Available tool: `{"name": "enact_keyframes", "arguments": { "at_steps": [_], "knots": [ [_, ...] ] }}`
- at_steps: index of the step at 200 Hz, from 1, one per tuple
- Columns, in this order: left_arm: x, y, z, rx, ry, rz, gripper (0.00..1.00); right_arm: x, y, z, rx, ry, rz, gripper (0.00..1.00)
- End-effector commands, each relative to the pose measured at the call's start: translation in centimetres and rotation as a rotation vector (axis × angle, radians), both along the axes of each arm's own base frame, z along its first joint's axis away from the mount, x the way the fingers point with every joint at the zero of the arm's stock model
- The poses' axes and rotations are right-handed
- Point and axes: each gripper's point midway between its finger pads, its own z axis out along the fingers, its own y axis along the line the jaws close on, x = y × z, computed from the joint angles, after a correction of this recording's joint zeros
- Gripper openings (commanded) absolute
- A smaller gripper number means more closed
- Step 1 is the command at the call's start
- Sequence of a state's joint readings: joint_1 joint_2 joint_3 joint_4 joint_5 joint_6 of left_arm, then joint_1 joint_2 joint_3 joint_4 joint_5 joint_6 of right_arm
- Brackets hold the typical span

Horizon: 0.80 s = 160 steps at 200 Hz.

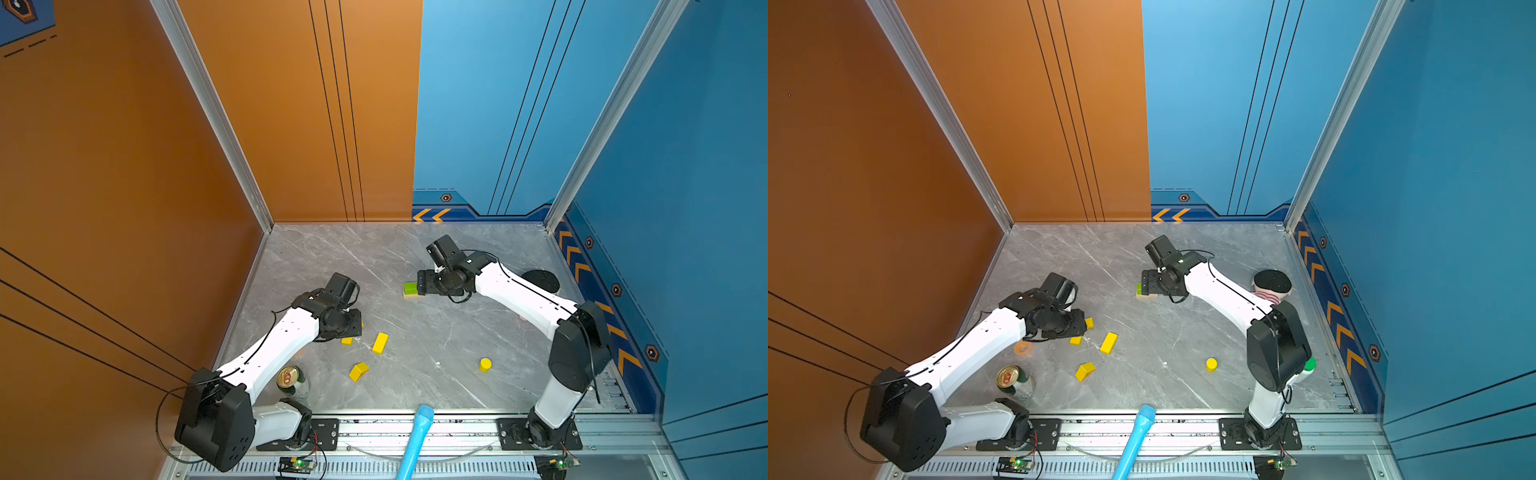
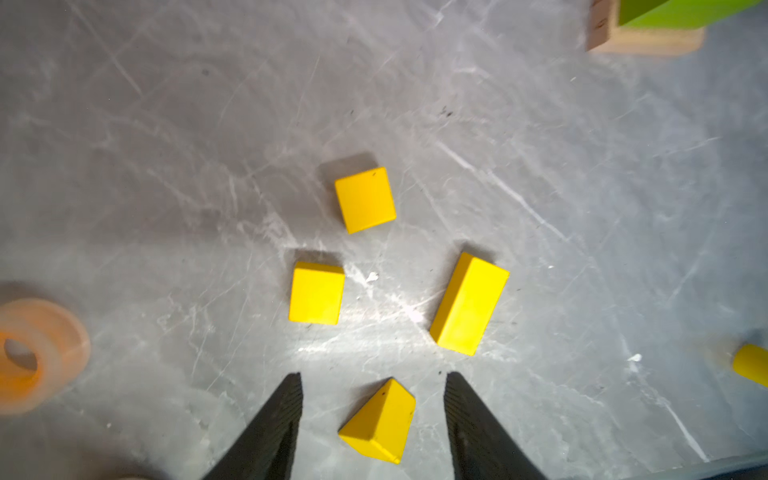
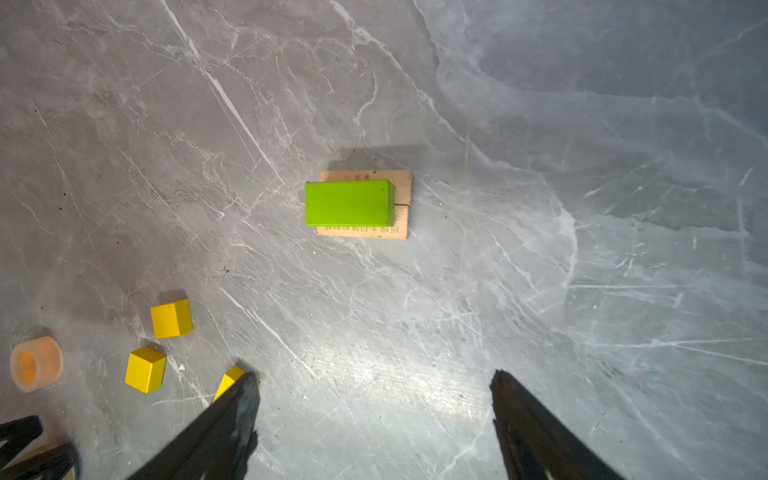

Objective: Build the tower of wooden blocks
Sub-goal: 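Raise the right gripper away while the left gripper moves over the yellow blocks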

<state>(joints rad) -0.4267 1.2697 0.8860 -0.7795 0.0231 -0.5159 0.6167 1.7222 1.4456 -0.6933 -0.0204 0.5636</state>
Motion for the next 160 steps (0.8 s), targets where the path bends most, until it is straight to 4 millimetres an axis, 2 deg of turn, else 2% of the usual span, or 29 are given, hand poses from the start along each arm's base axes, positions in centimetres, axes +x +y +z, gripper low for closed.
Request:
{"name": "enact_keyframes", "arguments": {
  "at_steps": [1,59,101,160],
  "knots": [
    [-1.8,1.3,-1.8,0.078,0.076,0.011,0.57,0.2,-0.2,2.4,0.083,-0.076,0.014,0.88],
    [-1.4,1.2,-3.6,0.103,0.11,-0.017,0.58,-0.4,-2.5,2.4,0.117,-0.089,-0.018,0.88],
    [-0.9,1.4,-5.4,0.126,0.151,-0.021,0.56,-0.4,-3.1,2.4,0.126,-0.091,-0.031,0.88],
    [0.4,1.8,-6.0,0.15,0.162,-0.023,0.51,-0.4,-3.7,2.1,0.132,-0.087,-0.052,0.88]
  ]
}}
